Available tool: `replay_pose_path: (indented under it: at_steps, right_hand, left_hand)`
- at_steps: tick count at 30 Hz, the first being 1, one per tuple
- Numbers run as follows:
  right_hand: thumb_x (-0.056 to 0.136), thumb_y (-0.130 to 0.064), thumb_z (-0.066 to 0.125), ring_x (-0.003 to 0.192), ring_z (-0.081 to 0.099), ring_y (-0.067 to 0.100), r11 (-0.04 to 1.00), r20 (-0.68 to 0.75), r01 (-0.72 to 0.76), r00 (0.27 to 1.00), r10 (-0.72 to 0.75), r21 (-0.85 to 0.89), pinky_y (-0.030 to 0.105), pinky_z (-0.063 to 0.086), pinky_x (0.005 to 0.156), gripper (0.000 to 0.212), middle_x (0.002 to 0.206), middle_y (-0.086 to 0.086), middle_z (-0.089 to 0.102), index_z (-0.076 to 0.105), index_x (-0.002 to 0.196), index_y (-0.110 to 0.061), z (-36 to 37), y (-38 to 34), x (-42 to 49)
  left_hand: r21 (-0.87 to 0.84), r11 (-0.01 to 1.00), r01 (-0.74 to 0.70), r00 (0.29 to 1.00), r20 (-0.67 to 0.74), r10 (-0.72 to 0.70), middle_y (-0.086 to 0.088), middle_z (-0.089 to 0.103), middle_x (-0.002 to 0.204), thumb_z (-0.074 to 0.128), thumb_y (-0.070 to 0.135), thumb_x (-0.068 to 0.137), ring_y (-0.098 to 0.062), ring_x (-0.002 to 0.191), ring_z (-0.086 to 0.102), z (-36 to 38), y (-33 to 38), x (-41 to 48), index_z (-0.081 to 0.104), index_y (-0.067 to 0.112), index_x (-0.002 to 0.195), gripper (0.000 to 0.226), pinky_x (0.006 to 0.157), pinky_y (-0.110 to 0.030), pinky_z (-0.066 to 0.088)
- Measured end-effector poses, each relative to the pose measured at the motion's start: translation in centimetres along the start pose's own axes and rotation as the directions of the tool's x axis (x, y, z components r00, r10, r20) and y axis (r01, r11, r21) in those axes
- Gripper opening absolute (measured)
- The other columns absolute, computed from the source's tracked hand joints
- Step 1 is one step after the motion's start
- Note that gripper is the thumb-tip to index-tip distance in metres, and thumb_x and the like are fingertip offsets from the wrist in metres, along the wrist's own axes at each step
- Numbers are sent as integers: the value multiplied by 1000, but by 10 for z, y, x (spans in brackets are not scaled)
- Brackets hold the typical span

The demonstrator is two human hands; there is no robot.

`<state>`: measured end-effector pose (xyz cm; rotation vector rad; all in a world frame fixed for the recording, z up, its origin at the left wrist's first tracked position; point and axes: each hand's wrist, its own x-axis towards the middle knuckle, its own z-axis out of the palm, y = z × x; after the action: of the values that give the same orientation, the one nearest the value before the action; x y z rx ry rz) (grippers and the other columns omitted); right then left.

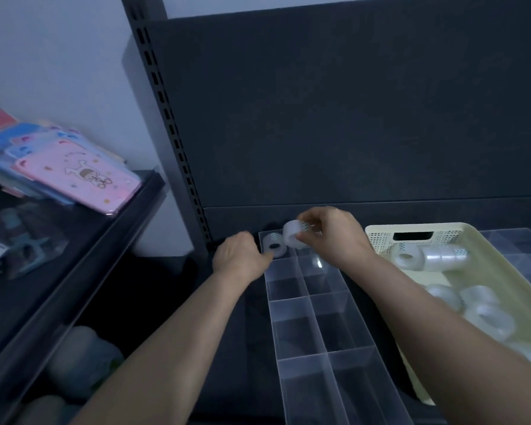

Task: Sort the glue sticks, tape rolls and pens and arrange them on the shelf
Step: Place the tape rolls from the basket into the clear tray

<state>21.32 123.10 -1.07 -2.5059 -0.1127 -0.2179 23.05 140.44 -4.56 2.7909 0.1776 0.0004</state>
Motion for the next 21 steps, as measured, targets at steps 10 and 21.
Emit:
replay_pose_path:
  at_steps: [10, 21]
  right_hand:
    - [84, -32, 67, 100, 59, 15, 999, -29, 6, 1000, -7, -52, 26, 45, 79, 31, 110, -3, 63, 64, 115, -25, 27, -8, 3]
    - [83, -29, 68, 105, 60, 19, 987, 109, 33, 994, -16, -160, 34, 50, 87, 33, 113, -3, 66, 65, 116, -25, 65, -29, 22]
  left_hand:
    - [-270, 956, 112, 984, 168, -68, -3, 71, 60, 60, 23, 84, -16, 59, 71, -2, -10, 1, 73, 10, 69, 23, 60, -37, 61]
    - [-236, 971, 44, 997, 73, -27, -5, 70, 63, 58, 21, 88, -22, 60, 69, -9, -31, 8, 73, 10, 70, 26, 60, -38, 60]
